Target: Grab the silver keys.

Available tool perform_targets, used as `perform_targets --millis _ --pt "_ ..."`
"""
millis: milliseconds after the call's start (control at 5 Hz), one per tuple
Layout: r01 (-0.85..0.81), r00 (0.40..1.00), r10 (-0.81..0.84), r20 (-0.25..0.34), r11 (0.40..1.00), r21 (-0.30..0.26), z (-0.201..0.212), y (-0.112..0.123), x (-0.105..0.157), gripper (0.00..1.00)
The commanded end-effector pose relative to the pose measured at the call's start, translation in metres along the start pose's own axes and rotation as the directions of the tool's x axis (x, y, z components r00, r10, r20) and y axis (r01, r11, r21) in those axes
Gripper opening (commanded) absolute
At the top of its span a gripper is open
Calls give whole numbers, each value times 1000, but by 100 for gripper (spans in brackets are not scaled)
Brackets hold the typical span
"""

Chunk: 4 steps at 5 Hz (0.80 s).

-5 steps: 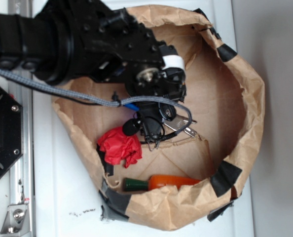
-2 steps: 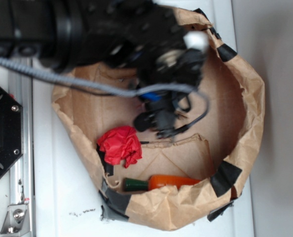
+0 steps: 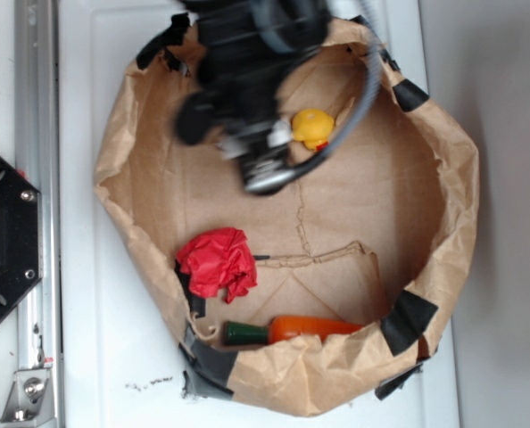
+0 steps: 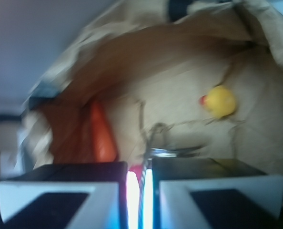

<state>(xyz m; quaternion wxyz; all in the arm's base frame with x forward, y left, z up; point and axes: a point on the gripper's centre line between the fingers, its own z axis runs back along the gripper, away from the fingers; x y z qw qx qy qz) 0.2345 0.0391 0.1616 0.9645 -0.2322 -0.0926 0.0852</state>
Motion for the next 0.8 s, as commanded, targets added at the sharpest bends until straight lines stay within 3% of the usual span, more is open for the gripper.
perform_targets --millis 0,400,600 --pt "-52 997 42 68 987 152 6 13 4 0" --pt "-69 997 62 40 979 192 -7 15 6 0" --pt "-77 996 64 67 974 215 -11 15 10 0"
